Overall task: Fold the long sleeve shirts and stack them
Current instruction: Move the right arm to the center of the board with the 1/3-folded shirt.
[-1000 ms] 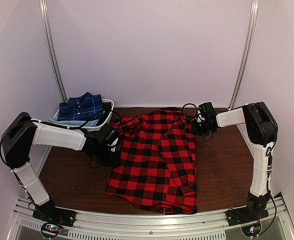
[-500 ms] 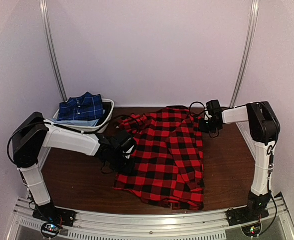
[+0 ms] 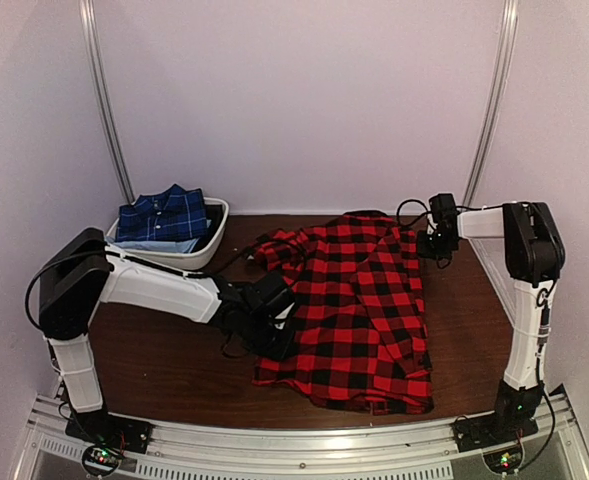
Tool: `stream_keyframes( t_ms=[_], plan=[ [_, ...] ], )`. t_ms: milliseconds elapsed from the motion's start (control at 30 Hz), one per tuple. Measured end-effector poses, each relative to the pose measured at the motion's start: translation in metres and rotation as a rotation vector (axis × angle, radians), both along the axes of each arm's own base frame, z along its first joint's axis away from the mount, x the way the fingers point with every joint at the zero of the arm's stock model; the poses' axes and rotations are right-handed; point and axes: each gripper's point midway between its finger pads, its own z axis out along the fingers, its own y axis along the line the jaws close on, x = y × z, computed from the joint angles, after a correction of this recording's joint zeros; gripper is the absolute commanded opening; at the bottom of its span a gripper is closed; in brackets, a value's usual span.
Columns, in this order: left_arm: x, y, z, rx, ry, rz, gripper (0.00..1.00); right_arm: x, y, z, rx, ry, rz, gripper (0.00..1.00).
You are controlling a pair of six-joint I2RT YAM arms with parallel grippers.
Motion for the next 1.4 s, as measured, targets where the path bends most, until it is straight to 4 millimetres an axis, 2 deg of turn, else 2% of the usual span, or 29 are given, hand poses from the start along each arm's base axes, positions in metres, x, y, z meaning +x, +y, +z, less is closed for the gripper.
stream_keyframes(
  t_ms=[100, 200, 300, 367, 433, 500, 600, 700, 733, 800, 900, 1067, 1233, 1400],
  plan=[
    [-0.008, -0.004, 0.0, 0.0, 0.005, -0.022, 0.09, -0.001, -0.004, 0.0, -0.013, 0.01, -0.005, 0.4],
    [-0.019, -0.009, 0.0, -0.002, 0.013, -0.045, 0.1, -0.006, -0.004, 0.001, -0.019, 0.02, -0.001, 0.44],
    [-0.026, -0.011, 0.0, 0.008, 0.022, -0.056, 0.14, -0.022, 0.002, 0.012, -0.019, 0.022, 0.011, 0.44],
    [-0.027, -0.009, 0.001, 0.024, 0.022, -0.051, 0.17, -0.037, 0.01, 0.028, -0.014, 0.009, 0.026, 0.44],
    [-0.025, -0.005, 0.001, 0.05, 0.012, -0.036, 0.18, -0.056, 0.026, 0.049, -0.003, -0.024, 0.057, 0.45],
    [-0.021, 0.001, 0.002, 0.078, 0.0, -0.017, 0.2, -0.078, 0.051, 0.068, 0.017, -0.057, 0.107, 0.44],
    [-0.012, 0.007, 0.006, 0.099, -0.022, 0.011, 0.21, -0.117, 0.096, 0.08, 0.066, -0.084, 0.199, 0.44],
    [0.002, 0.012, 0.014, 0.102, -0.044, 0.042, 0.21, -0.167, 0.137, 0.071, 0.121, -0.053, 0.292, 0.45],
    [0.006, 0.014, 0.016, 0.102, -0.051, 0.049, 0.21, -0.18, 0.146, 0.067, 0.135, -0.037, 0.309, 0.44],
    [0.017, 0.018, 0.022, 0.095, -0.067, 0.067, 0.21, -0.209, 0.158, 0.056, 0.162, -0.001, 0.332, 0.44],
    [0.031, 0.023, 0.027, 0.091, -0.084, 0.081, 0.21, -0.242, 0.164, 0.044, 0.204, 0.038, 0.329, 0.45],
    [0.045, 0.032, 0.028, 0.1, -0.096, 0.089, 0.22, -0.275, 0.161, 0.025, 0.277, 0.086, 0.287, 0.48],
    [0.051, 0.037, 0.028, 0.106, -0.102, 0.09, 0.21, -0.307, 0.146, -0.006, 0.321, 0.164, 0.223, 0.52],
    [0.055, 0.04, 0.028, 0.11, -0.107, 0.087, 0.21, -0.312, 0.146, -0.005, 0.384, 0.149, 0.186, 0.64]
  ],
)
